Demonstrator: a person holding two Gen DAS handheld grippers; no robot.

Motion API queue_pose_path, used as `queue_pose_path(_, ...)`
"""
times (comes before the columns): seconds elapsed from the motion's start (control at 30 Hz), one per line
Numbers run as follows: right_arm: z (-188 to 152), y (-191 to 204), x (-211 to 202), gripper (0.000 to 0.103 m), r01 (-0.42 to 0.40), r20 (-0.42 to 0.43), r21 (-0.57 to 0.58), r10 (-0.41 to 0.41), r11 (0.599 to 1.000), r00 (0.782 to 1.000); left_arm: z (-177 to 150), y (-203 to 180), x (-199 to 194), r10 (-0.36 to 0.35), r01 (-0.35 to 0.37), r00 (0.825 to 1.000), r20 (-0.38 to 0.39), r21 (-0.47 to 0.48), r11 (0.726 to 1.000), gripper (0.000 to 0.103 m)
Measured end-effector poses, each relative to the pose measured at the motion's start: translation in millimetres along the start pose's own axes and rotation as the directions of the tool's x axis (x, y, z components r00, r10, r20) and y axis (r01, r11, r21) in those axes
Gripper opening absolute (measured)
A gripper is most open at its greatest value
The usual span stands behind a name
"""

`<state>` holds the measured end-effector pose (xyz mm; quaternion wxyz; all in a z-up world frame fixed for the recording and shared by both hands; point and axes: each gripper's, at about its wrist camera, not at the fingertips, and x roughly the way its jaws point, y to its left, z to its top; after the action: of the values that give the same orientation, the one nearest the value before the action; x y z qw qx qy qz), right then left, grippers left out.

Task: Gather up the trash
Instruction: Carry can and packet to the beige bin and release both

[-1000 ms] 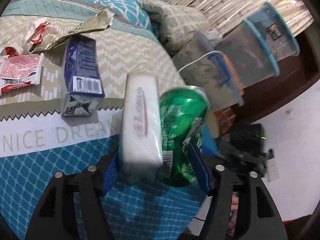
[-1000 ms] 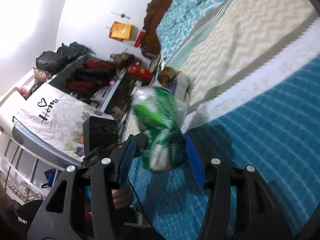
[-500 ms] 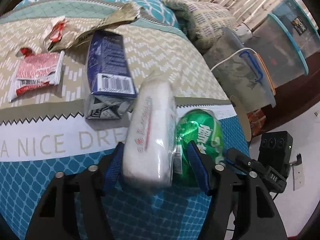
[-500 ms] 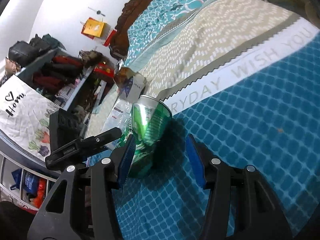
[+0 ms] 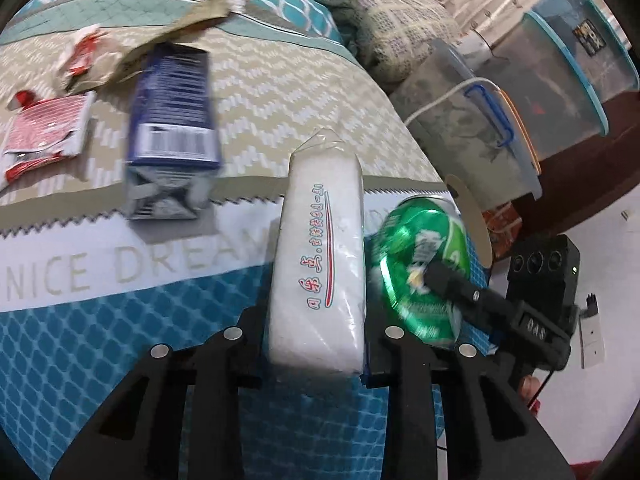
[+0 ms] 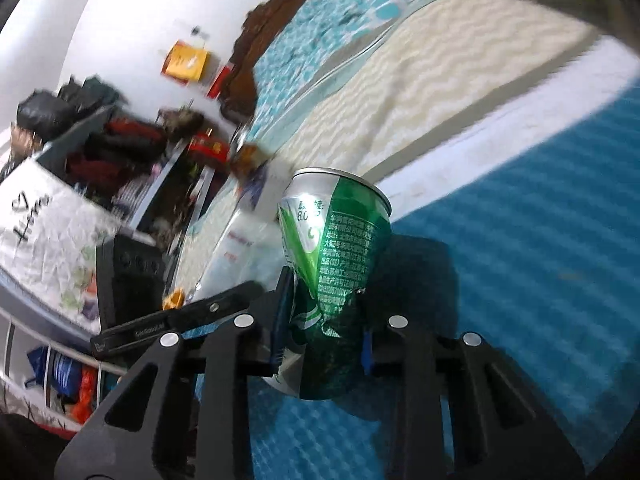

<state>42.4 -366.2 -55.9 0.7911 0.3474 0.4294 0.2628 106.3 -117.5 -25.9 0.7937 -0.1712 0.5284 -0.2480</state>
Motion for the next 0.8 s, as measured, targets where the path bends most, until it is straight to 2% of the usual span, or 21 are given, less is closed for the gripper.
queue_pose_path(0.2, 8, -41, -61, 0.029, 0.069, 0.128, 0.084, -0.079, 0.994, 0.989, 1, -55, 34, -0.046, 0.056, 0.995, -0.089, 0.114, 0.992, 0.028)
queue_pose_path(0.33, 14, -65, -98, 0.028, 0.094, 0.214, 0.147, -0.124, 0.985, 0.969, 10, -112, 70, -0.081, 0.115, 0.984, -0.156, 0.226, 0.967, 0.029)
queue_pose_path(0.5, 22, -102, -148, 0.027, 0.117, 0.320, 0.239, -0.192, 0.964, 0.928, 26, -173, 127, -0.113, 0.182, 0.962, -0.248, 0.276, 0.944, 0.028)
queue_pose_path(0.6, 28, -125, -175, 0.027, 0.124, 0.368, 0.290, -0.230, 0.949, 0.901, 35, -206, 159, -0.108, 0.194, 0.953, -0.282, 0.300, 0.934, 0.028)
queue_pose_path(0.67, 33, -139, -191, 0.027, 0.100, 0.396, 0.314, -0.226, 0.944, 0.890, 40, -222, 175, -0.095, 0.190, 0.952, -0.291, 0.319, 0.928, 0.028)
queue_pose_path(0.8, 43, -155, -213, 0.021, 0.126, 0.427, 0.346, -0.276, 0.930, 0.861, 52, -252, 205, -0.070, 0.179, 0.952, -0.298, 0.356, 0.917, 0.028)
